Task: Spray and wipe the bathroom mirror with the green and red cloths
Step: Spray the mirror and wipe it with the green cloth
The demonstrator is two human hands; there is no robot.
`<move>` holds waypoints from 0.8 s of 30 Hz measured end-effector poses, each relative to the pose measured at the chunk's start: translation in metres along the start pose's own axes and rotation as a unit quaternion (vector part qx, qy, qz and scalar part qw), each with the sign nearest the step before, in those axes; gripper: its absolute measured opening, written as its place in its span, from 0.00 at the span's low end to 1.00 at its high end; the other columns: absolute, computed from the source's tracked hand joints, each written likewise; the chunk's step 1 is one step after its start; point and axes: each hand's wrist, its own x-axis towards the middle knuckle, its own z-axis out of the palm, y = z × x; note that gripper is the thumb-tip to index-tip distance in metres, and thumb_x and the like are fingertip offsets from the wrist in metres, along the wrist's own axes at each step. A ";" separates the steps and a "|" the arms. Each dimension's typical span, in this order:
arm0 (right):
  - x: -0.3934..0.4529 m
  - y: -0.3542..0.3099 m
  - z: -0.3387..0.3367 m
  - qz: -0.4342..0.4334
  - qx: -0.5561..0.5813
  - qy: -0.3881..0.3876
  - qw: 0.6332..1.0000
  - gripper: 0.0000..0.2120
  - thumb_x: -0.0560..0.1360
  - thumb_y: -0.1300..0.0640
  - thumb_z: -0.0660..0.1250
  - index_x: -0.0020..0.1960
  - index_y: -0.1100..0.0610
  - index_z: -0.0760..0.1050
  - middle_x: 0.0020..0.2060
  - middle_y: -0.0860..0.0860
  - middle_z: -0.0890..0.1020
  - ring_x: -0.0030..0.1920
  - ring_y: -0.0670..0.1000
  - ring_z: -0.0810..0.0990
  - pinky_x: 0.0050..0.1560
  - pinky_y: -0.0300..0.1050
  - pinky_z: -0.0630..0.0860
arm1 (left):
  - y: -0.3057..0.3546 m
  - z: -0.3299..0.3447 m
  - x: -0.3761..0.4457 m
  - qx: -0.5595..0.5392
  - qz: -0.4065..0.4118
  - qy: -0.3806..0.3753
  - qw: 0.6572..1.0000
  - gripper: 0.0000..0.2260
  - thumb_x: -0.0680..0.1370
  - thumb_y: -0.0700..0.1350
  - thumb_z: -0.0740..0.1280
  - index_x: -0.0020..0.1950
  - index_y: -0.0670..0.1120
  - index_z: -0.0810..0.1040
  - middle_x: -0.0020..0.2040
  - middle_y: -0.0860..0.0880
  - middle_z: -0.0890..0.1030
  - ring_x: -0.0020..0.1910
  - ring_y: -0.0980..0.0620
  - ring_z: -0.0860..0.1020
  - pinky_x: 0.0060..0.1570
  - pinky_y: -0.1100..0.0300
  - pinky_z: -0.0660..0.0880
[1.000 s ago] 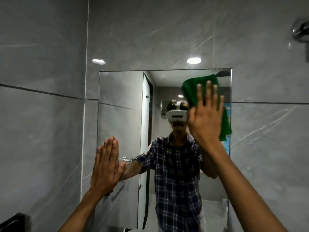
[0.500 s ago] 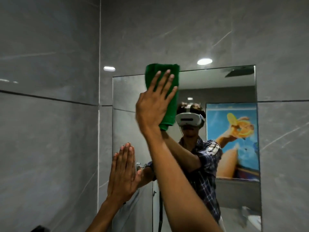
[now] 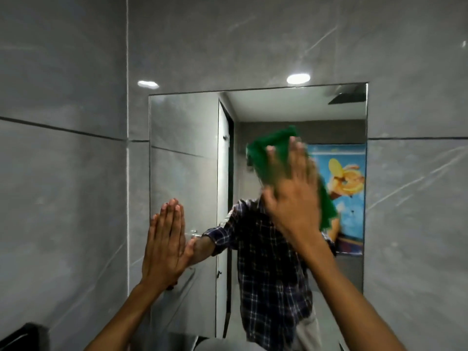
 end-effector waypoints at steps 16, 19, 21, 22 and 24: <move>-0.015 -0.187 0.038 -0.117 0.136 -0.041 0.983 0.31 0.81 0.54 0.60 0.83 0.55 0.59 0.82 0.61 0.60 0.83 0.60 0.55 0.83 0.58 0.46 | 0.010 -0.025 0.001 -0.383 -0.091 0.031 0.919 0.31 0.83 0.57 0.50 0.84 0.45 0.54 0.86 0.43 0.54 0.86 0.45 0.52 0.84 0.48 0.47; -0.014 -0.196 0.036 -0.150 0.205 -0.091 0.963 0.34 0.79 0.57 0.67 0.82 0.57 0.60 0.81 0.58 0.64 0.82 0.57 0.61 0.83 0.55 0.54 | 0.028 -0.049 0.013 -0.582 -0.282 0.052 0.761 0.24 0.85 0.50 0.51 0.81 0.44 0.62 0.83 0.44 0.64 0.83 0.47 0.61 0.83 0.51 0.58; -0.016 -0.191 0.025 -0.116 0.284 -0.105 0.946 0.34 0.79 0.61 0.67 0.82 0.59 0.60 0.81 0.58 0.66 0.82 0.56 0.63 0.84 0.54 0.55 | 0.039 -0.070 0.022 -0.656 -0.341 0.057 0.671 0.23 0.86 0.47 0.49 0.80 0.42 0.65 0.80 0.44 0.69 0.81 0.48 0.66 0.80 0.53 0.63; -0.019 -0.189 0.018 -0.096 0.319 -0.109 0.937 0.32 0.80 0.63 0.65 0.82 0.60 0.61 0.80 0.58 0.68 0.81 0.57 0.65 0.83 0.55 0.58 | 0.046 -0.082 0.025 -0.688 -0.353 0.060 0.631 0.24 0.86 0.49 0.49 0.80 0.43 0.67 0.79 0.45 0.71 0.79 0.49 0.69 0.79 0.54 0.65; -0.028 -0.186 0.002 -0.055 0.384 -0.124 0.913 0.28 0.82 0.64 0.61 0.81 0.61 0.63 0.78 0.60 0.70 0.79 0.58 0.68 0.80 0.58 0.64 | 0.064 -0.102 0.029 -0.739 -0.370 0.072 0.559 0.22 0.85 0.50 0.51 0.77 0.47 0.71 0.76 0.47 0.75 0.74 0.53 0.74 0.74 0.57 0.71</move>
